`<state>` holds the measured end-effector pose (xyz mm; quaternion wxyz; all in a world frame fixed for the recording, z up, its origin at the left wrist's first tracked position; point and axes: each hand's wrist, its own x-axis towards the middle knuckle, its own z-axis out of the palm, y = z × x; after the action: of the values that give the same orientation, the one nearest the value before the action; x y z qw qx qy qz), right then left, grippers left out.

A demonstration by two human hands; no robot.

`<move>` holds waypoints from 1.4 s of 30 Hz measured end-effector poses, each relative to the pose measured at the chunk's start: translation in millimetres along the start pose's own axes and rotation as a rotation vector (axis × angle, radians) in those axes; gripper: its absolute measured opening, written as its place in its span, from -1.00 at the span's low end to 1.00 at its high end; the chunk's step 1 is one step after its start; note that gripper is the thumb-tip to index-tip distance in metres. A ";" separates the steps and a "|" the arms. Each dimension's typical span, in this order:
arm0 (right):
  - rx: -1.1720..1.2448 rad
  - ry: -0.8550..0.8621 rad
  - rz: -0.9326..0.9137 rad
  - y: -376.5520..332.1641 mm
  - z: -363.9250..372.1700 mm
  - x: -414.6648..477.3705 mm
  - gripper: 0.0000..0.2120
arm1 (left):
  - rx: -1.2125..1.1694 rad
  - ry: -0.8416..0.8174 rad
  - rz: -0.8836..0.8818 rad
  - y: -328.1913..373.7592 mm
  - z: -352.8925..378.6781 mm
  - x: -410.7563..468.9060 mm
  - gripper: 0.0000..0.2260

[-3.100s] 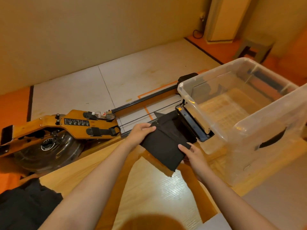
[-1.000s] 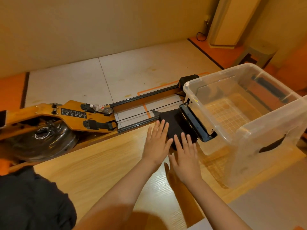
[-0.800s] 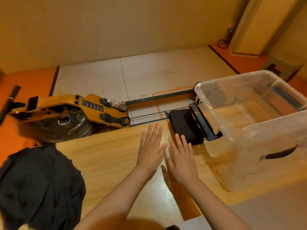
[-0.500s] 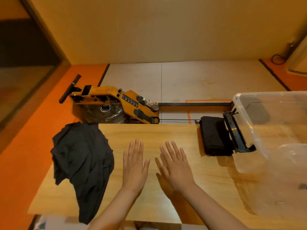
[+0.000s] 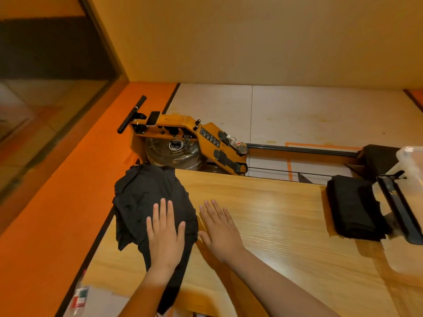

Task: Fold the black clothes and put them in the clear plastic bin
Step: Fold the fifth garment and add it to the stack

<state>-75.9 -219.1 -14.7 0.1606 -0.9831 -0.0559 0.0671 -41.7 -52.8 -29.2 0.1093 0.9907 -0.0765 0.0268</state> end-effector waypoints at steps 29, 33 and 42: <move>0.488 -0.092 0.167 -83.8 39.3 57.9 -0.02 | -0.504 -0.095 0.063 -71.0 -29.0 61.1 -0.77; 0.756 0.210 0.290 -80.0 24.3 44.8 -0.68 | -0.631 -0.099 0.117 -40.2 -59.6 61.0 -0.66; 0.933 0.461 0.319 9.6 -98.7 4.8 -0.88 | -0.648 -0.037 0.297 27.3 -104.0 67.1 -0.70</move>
<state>-55.6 -258.0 74.4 0.5757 -0.7931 0.1664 -0.1090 16.4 -66.0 82.7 0.4111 0.8831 -0.2260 -0.0013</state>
